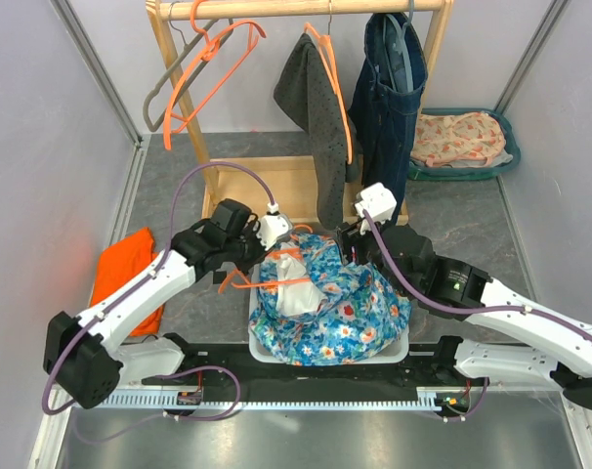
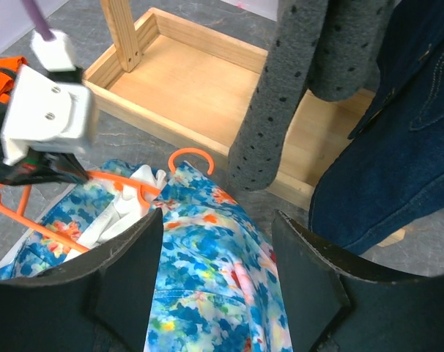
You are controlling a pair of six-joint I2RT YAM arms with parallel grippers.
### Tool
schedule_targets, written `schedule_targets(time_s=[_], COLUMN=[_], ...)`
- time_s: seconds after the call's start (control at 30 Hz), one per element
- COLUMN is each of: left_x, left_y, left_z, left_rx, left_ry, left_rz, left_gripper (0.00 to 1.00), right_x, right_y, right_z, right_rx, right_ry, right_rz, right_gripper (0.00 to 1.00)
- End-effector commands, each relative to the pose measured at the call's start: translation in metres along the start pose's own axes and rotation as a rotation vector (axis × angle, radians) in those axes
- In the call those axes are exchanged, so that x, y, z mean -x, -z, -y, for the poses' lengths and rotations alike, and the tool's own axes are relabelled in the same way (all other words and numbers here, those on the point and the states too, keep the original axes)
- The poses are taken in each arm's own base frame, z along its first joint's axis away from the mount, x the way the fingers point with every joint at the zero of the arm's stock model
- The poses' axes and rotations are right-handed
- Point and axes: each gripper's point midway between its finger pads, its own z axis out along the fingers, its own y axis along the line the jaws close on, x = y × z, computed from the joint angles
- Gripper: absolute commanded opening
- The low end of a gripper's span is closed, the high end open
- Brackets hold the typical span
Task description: Remove the skirt from the hanger
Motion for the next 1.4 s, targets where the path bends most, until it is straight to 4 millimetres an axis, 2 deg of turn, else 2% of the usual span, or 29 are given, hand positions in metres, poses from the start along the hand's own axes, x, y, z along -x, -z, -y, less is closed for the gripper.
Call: schedule_targets(time_s=[0.0,0.03,0.1,0.17,0.2,0.23,0.3,0.33,0.37,0.43,0.63,0.77,0.93,1.0,1.13,1.2,1.27,1.3,1.33,1.37], left_x=[0.056,0.061,0.086,0.093,0.091,0.085,0.054,0.045,0.029,0.019,0.018,0.004,-0.006,-0.018,-0.031,-0.031,-0.029,-0.028,-0.027,-0.024], left_y=[0.060,0.071,0.106,0.125,0.128,0.124,0.104,0.094,0.081,0.066,0.040,0.019,0.003,-0.006,-0.018,-0.020,-0.021,-0.021,-0.021,-0.020], left_z=[-0.030,-0.034,-0.041,-0.044,-0.042,-0.035,-0.017,-0.008,-0.001,0.005,-0.006,-0.009,-0.018,-0.017,-0.020,-0.024,-0.026,-0.026,-0.028,-0.029], left_rx=[0.157,0.187,0.251,0.285,0.281,0.243,0.143,0.085,0.044,0.002,0.019,0.008,0.035,0.022,0.019,0.029,0.029,0.028,0.033,0.037], left_ry=[-0.112,-0.133,-0.171,-0.194,-0.192,-0.188,-0.163,-0.156,-0.142,-0.111,-0.122,-0.125,-0.156,-0.156,-0.142,-0.145,-0.149,-0.152,-0.155,-0.155], left_rz=[0.153,0.162,0.248,0.270,0.265,0.248,0.150,0.124,0.077,0.034,0.022,-0.039,-0.053,-0.092,-0.133,-0.128,-0.130,-0.129,-0.126,-0.122], left_gripper=[0.02,0.02,0.02,0.02,0.02,0.02,0.03,0.17,0.28,0.42,0.47,0.47,0.47,0.47,0.47,0.43,0.27,0.09,0.02,0.02], right_x=[0.025,0.027,0.029,0.029,0.029,0.029,0.028,0.029,0.028,0.028,0.029,0.028,0.026,0.026,0.025,0.024,0.023,0.022,0.023,0.022], right_y=[0.009,0.010,0.011,0.012,0.012,0.012,0.011,0.011,0.010,0.010,0.014,0.016,0.016,0.015,0.015,0.015,0.016,0.016,0.016,0.016], right_z=[0.010,0.011,0.011,0.012,0.012,0.012,0.011,0.011,0.010,0.008,0.012,0.013,0.014,0.014,0.015,0.014,0.014,0.014,0.014,0.014], right_rx=[-0.039,-0.039,-0.040,-0.038,-0.038,-0.038,-0.037,-0.036,-0.036,-0.028,-0.032,-0.033,-0.037,-0.037,-0.040,-0.035,-0.035,-0.036,-0.035,-0.034], right_ry=[-0.050,-0.057,-0.065,-0.065,-0.065,-0.066,-0.062,-0.064,-0.062,-0.062,-0.070,-0.072,-0.067,-0.066,-0.066,-0.068,-0.072,-0.071,-0.073,-0.073], right_rz=[0.054,0.058,0.061,0.063,0.064,0.065,0.061,0.062,0.059,0.058,0.066,0.069,0.065,0.065,0.062,0.062,0.062,0.059,0.062,0.059], right_gripper=[0.67,0.66,0.66,0.66,0.66,0.66,0.66,0.67,0.67,0.68,0.69,0.69,0.69,0.69,0.69,0.69,0.68,0.68,0.68,0.67])
